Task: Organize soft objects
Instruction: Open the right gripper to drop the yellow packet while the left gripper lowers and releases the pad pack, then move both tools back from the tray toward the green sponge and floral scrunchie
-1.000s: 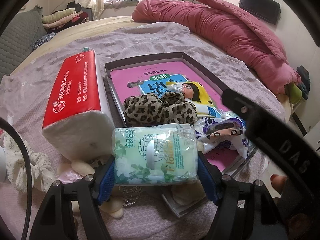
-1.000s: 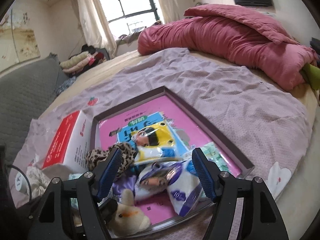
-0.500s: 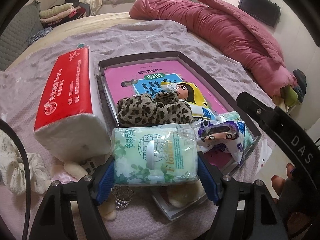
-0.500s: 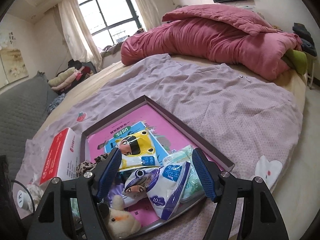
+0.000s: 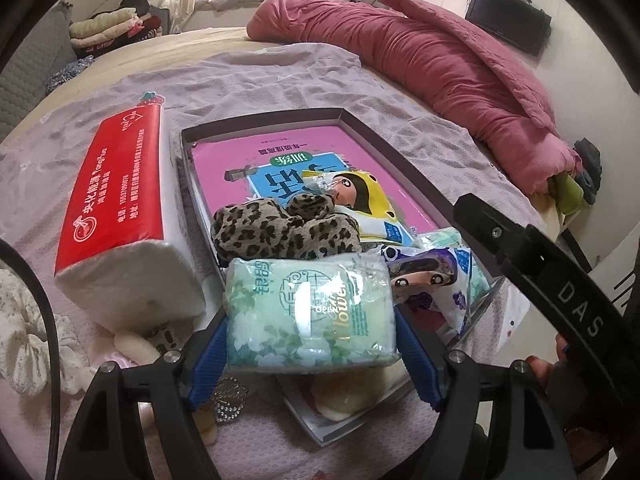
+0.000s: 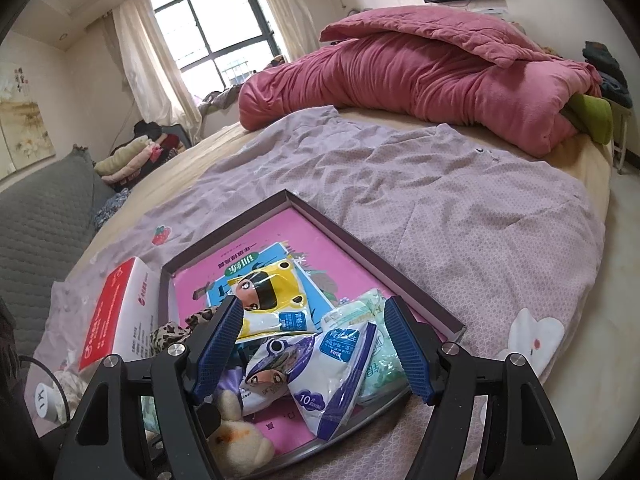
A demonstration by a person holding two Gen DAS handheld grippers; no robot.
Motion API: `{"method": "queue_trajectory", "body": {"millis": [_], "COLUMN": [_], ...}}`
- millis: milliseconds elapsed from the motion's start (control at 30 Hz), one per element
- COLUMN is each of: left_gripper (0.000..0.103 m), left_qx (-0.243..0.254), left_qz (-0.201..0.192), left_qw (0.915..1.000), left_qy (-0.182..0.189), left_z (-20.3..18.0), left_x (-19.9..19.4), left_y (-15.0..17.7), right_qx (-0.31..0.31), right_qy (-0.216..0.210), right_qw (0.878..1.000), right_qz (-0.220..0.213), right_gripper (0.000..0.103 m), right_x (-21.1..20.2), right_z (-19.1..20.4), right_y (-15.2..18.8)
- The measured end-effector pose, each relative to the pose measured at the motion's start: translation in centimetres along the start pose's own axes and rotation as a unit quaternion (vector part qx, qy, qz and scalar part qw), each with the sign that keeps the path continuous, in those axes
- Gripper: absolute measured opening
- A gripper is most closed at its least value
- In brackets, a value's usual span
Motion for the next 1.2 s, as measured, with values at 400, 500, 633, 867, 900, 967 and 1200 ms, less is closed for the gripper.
{"method": "queue_trajectory", "body": {"millis": [400,500,633,867,900,967,1200], "left_gripper": [0.077,0.077,0.078,0.078,0.078,0.078,0.078], "left_qx": [-0.008,-0.012,-0.021,-0.02,-0.019,-0.022,-0.044], "left_qz": [-0.013,-0.02,-0.024,-0.03,-0.033,-0.038,-0.058], "left_qw": [0.9999,0.9997,0.9988,0.9991,0.9991,0.9989,0.9973], "left_qy": [0.004,0.012,0.036,0.024,0.022,0.018,0.003], "left_z": [0.3,0.6,0.9,0.9,1.0,1.3,3.7], "left_x": [-1.0,-1.6,-2.2,-3.3,-3.8,-4.6,-8.7], "left_y": [-0.4,-0.5,-0.7,-0.6,-0.6,-0.4,0.8], "right_qx": [0.006,0.01,0.01,-0.003,-0.006,-0.018,-0.056], "right_qy": [-0.003,-0.008,-0.014,-0.015,-0.015,-0.014,-0.023], "right_qw": [1.0,1.0,0.999,0.998,0.998,0.998,0.995], "right_qz": [-0.006,-0.015,-0.036,-0.061,-0.064,-0.065,-0.079], "right_gripper": [0.074,0.074,0.074,0.074,0.074,0.074,0.074], "right_x": [-0.2,-0.6,-1.6,-3.2,-3.5,-3.9,-5.9], "right_z": [-0.1,-0.2,-0.2,0.3,0.4,1.0,3.6], "right_y": [0.0,-0.1,-0.3,-0.6,-0.5,-0.5,0.1]}}
Point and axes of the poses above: each gripper's, at about its wrist camera, not at the fingertips, and x roughly the way its jaws point, z to its left, y to its underside, the point moved 2 cm from there along x, roughly the way its jaws point
